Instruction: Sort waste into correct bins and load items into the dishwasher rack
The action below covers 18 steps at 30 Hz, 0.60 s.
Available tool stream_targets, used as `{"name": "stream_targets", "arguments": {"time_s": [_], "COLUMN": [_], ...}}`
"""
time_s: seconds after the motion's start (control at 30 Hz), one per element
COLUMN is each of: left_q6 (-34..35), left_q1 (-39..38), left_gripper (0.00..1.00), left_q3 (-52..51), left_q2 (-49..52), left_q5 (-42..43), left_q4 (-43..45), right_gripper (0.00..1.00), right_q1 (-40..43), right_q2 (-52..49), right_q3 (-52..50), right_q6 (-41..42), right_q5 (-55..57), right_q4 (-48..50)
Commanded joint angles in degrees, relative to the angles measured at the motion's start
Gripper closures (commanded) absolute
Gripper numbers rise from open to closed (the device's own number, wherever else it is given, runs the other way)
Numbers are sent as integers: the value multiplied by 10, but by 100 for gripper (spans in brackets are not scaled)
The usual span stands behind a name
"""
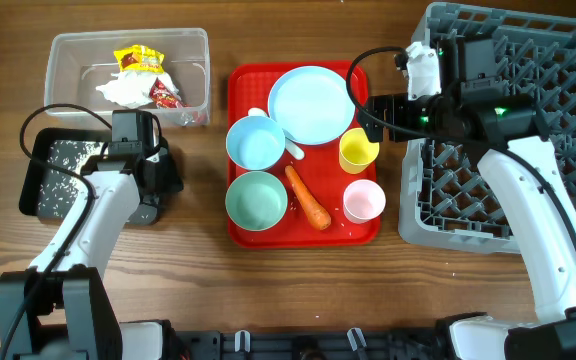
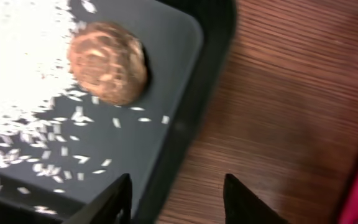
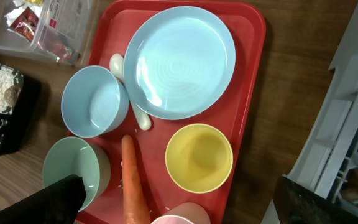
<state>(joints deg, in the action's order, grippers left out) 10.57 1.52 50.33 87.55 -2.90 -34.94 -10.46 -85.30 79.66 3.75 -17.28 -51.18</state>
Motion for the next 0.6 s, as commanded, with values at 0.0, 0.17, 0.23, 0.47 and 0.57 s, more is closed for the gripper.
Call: {"name": "stream_targets", "arguments": {"time_s": [0.0, 0.17, 0.23, 0.47, 0.57], "left_q6": [0, -12, -12, -14, -44], "left_q1": [3, 2, 2, -15, -38], "left_gripper": [53, 57, 57, 59, 46], "left_q3": [-26, -33, -33, -33, -18], "left_q2": [7, 7, 7, 7, 6], "left_q5": [29, 31, 59, 137, 128], "left_q4": [8, 14, 16, 67, 83], "right_gripper": [0, 0, 0, 0, 0], "right_q1": [0, 0, 0, 0, 0], "right_q2": [-7, -7, -7, -7, -7], "right_q3": [5, 5, 5, 5, 5], "right_q6": [-8, -8, -8, -7, -8], "right_q5": [9, 10, 10, 10, 10], "right_q4": [0, -1, -1, -2, -1]}}
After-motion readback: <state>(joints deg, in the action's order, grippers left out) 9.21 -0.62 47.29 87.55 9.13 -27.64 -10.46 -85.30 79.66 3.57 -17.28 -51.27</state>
